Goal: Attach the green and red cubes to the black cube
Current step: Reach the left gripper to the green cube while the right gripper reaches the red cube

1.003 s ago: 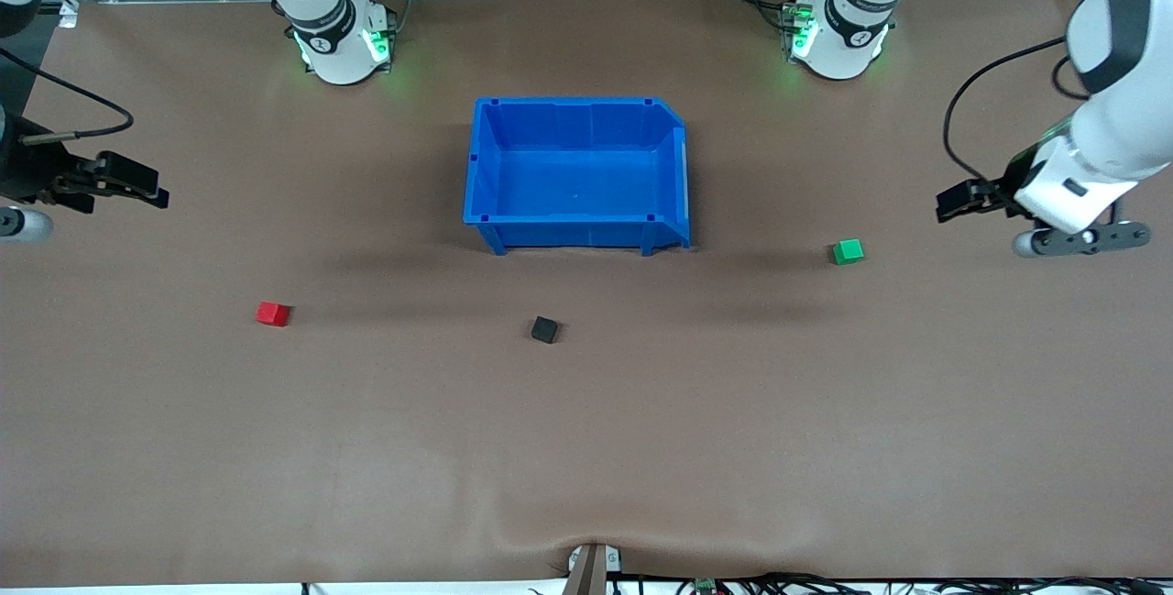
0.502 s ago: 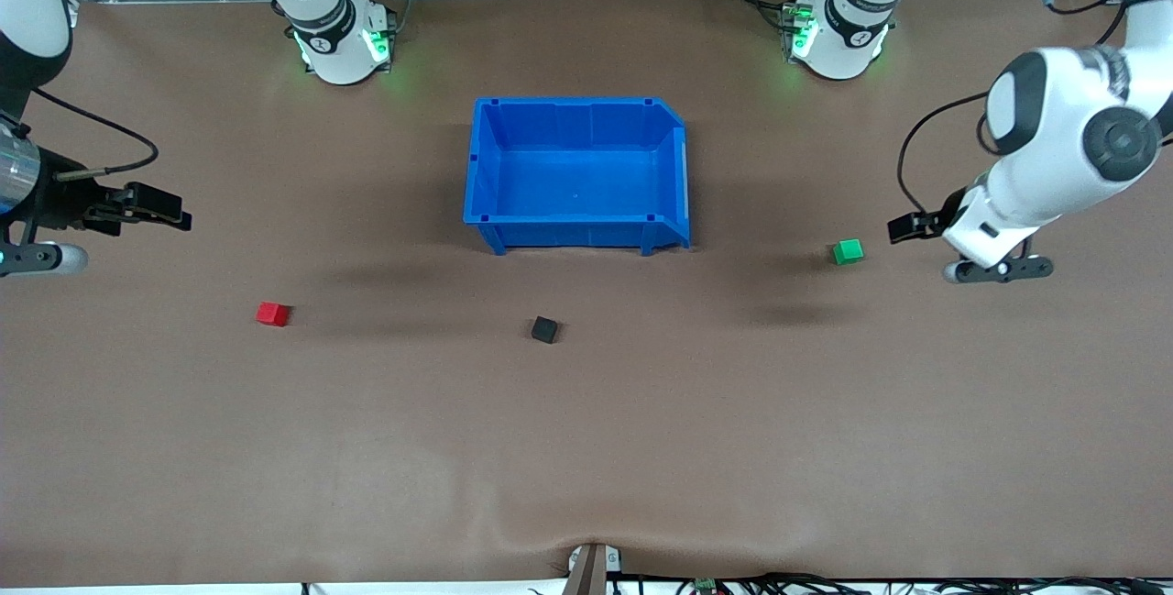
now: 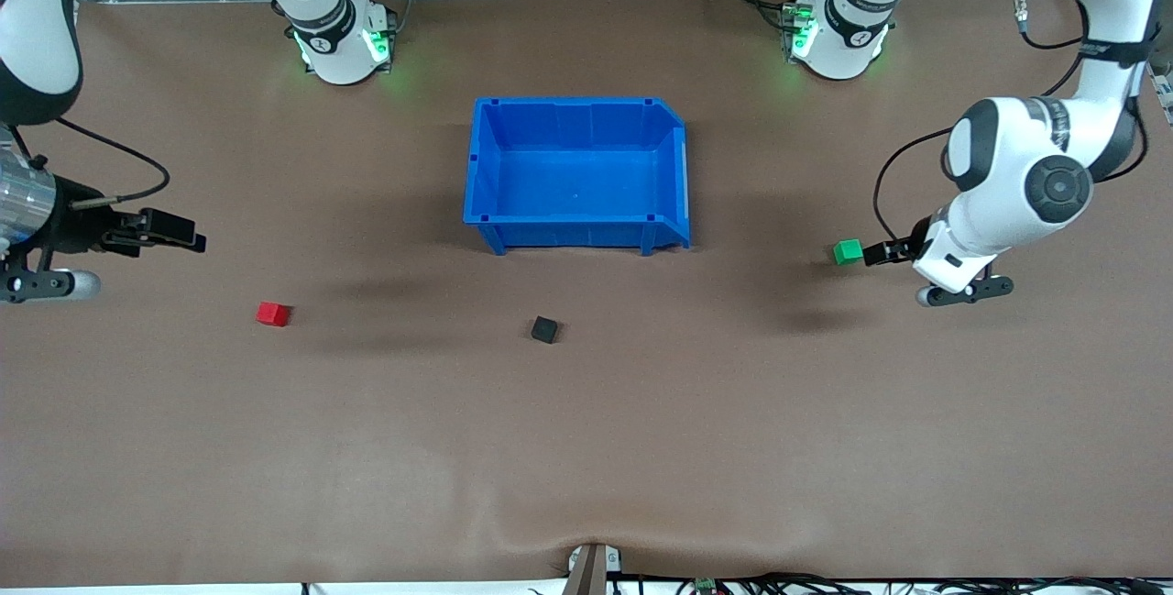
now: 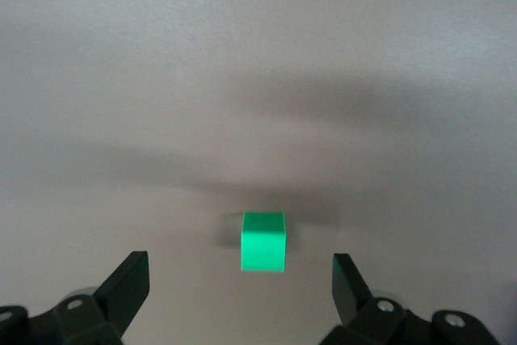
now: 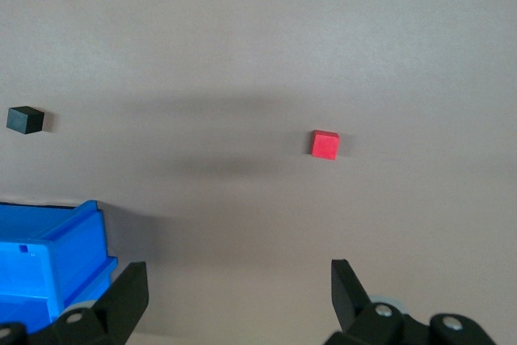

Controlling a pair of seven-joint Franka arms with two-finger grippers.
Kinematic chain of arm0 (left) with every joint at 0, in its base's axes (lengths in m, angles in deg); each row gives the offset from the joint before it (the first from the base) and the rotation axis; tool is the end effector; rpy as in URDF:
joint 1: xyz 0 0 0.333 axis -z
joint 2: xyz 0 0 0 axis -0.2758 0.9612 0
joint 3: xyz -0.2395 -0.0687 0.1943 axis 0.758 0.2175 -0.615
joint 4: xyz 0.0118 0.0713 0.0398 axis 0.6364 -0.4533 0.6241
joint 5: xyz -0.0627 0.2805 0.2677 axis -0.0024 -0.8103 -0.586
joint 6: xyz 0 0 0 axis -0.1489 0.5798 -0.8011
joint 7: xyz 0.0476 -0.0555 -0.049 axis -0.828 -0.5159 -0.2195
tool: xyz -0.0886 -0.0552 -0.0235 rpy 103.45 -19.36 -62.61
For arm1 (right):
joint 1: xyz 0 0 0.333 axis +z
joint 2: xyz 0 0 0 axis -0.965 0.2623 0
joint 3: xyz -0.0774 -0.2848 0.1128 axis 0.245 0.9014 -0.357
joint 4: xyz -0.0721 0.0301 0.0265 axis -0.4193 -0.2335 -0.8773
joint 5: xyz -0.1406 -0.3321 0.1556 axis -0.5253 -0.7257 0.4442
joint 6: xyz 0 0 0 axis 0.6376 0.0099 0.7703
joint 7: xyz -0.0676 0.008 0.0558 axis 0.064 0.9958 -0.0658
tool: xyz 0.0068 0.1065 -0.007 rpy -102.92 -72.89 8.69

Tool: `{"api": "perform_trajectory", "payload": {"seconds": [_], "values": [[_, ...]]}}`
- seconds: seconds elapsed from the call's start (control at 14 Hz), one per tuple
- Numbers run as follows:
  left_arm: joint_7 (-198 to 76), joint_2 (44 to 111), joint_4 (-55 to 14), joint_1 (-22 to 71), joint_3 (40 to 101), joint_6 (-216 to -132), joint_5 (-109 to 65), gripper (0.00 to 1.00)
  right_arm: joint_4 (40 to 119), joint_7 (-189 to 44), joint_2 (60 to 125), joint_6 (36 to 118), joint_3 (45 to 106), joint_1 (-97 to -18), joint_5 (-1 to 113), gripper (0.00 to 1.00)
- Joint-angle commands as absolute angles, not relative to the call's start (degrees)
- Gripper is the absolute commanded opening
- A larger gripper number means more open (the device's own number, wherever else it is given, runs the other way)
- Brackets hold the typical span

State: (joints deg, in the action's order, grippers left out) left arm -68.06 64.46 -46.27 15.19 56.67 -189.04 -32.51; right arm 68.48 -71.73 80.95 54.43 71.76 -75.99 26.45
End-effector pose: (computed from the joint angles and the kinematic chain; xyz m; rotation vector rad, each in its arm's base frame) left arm 0.5417 -0.0328 0.2777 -3.1110 -0.2398 0.1561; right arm 0.6118 -0.0175 0.5230 -3.0054 -0.0171 0.1812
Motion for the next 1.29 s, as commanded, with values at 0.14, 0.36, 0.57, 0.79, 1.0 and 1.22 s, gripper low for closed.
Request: {"api": "perform_trajectory", "payload": {"seconds": [0.14, 0.36, 0.57, 0.79, 1.0, 1.22], "values": [[-70.32, 69.26, -50.05, 15.13, 57.16, -198.57, -33.07, 1.0, 67.14, -71.53, 85.16, 56.85, 71.5, -75.85, 27.19, 1.0], [-70.49, 71.47, -50.14, 15.13, 57.25, -200.69, -32.9, 1.0, 67.14, -71.71, 89.02, 58.89, 71.5, -76.28, 26.93, 1.0], [-70.67, 71.82, -50.84, 15.13, 57.25, -200.69, -32.81, 1.0, 67.31, -73.36, 91.49, 63.17, 71.59, -78.04, 27.01, 1.0], [-70.67, 72.26, -51.46, 15.22, 57.33, -200.69, -32.81, 1.0, 68.37, -90.73, 93.51, 66.87, 71.59, -81.11, 27.19, 1.0], [-70.67, 72.35, -52.07, 15.22, 57.77, -200.69, -32.81, 0.91, 70.03, -93.77, 93.61, 68.2, 71.59, -81.3, 27.19, 1.0], [-70.67, 72.35, -52.16, 15.22, 58.12, -200.6, -32.81, 0.71, 75.03, -95.79, 93.52, 73.47, 71.59, -81.21, 27.19, 1.0]]}}
